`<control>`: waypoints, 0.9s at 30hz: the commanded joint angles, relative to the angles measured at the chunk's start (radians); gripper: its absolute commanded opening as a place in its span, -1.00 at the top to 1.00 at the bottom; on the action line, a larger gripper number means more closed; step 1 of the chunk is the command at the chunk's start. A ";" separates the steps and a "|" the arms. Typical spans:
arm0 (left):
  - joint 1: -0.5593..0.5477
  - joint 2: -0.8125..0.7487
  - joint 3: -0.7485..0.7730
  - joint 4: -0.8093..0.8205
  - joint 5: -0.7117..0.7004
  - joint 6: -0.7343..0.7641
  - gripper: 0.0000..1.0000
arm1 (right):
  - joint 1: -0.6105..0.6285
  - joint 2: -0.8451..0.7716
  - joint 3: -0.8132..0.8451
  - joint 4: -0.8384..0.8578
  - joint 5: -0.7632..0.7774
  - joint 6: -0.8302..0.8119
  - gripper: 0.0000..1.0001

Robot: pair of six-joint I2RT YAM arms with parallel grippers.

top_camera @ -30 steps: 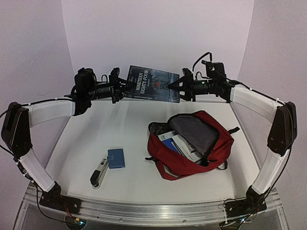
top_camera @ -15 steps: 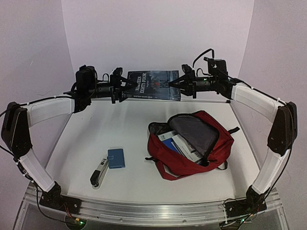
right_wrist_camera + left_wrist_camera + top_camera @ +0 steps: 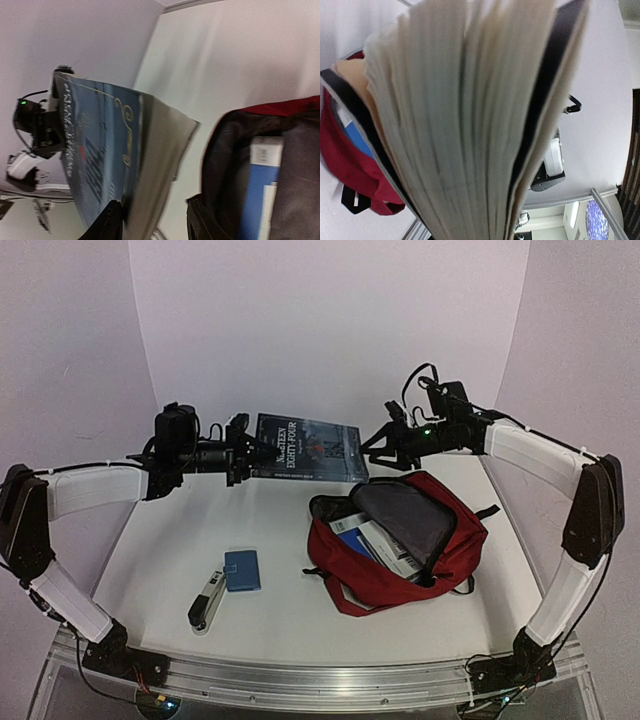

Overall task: Pack the student bag
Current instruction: Place the book in the student bag.

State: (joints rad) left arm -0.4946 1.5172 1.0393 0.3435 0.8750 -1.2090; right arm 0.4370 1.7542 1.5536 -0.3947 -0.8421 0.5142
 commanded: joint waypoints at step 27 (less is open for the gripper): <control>-0.020 -0.289 -0.242 0.000 -0.255 0.010 1.00 | 0.249 0.081 -0.139 -0.334 0.937 -0.764 0.30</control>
State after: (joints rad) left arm -0.5100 1.2854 0.7563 0.2302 0.6058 -1.2277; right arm 0.6780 1.8165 1.3891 -0.6862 0.0392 -0.2306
